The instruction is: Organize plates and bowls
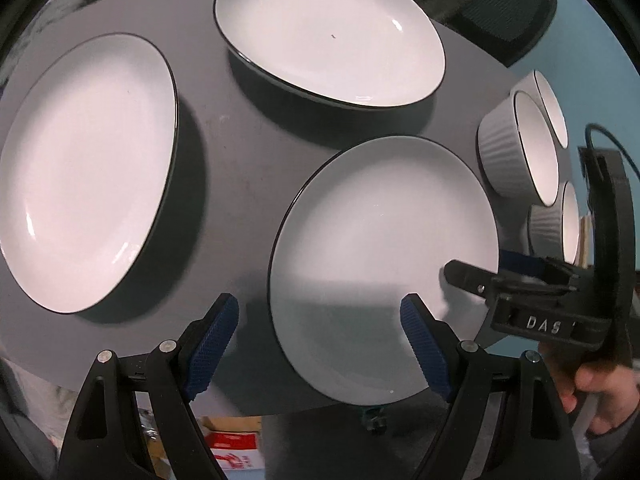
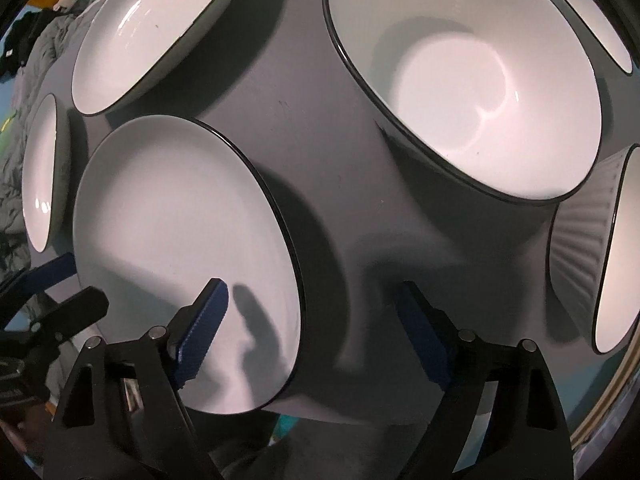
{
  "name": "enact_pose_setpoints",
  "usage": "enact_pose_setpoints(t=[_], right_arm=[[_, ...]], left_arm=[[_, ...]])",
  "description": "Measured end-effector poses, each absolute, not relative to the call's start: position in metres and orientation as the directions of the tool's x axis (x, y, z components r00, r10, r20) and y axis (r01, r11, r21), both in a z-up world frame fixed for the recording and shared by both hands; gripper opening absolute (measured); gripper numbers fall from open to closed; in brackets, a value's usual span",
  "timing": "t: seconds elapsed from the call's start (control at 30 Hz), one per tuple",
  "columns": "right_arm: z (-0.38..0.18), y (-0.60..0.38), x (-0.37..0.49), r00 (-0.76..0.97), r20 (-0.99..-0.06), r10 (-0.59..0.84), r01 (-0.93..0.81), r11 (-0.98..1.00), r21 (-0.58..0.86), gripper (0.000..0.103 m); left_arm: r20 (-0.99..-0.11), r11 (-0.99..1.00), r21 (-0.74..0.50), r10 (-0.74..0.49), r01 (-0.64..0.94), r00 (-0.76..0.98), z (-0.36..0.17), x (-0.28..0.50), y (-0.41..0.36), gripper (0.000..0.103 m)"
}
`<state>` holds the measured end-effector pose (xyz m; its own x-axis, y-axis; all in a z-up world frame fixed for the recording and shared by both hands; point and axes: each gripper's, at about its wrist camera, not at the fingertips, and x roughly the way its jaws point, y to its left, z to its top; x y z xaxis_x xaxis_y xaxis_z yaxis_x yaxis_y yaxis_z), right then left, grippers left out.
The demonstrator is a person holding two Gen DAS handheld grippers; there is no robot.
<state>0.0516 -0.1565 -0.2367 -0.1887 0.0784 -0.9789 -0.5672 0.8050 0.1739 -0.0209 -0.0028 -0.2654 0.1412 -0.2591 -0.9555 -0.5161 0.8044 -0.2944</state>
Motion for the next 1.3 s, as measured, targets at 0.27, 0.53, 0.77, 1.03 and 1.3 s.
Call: enact_pose_setpoints(t=[0.27, 0.53, 0.77, 1.03, 1.3], right_arm=[[-0.235, -0.152, 0.037, -0.192, -0.979, 0.069, -0.609, 0.774, 0.174, 0.098], [-0.233, -0.158, 0.035, -0.203, -0.975, 0.090, -0.587, 0.786, 0.195, 0.103], [-0.233, -0.160, 0.043, -0.202, -0.976, 0.075, -0.612, 0.769, 0.186, 0.095], [-0.224, -0.187, 0.039, -0.189, -0.977, 0.103, -0.605, 0.772, 0.198, 0.054], [-0.224, -0.210, 0.051, -0.300, -0.923, 0.240, -0.521, 0.770, 0.369, 0.028]], left_arm=[[-0.959, 0.804, -0.281, -0.254, -0.524, 0.125, -0.271, -0.022, -0.002, 0.084], [-0.955, 0.784, -0.293, -0.268, -0.547, 0.127, -0.275, -0.024, 0.001, 0.084], [-0.949, 0.773, -0.311, -0.282, -0.553, 0.140, -0.277, -0.031, 0.011, 0.082], [-0.942, 0.760, -0.331, -0.305, -0.559, 0.143, -0.274, -0.038, 0.021, 0.060], [-0.934, 0.753, -0.351, -0.325, -0.556, 0.150, -0.274, -0.040, 0.027, 0.041]])
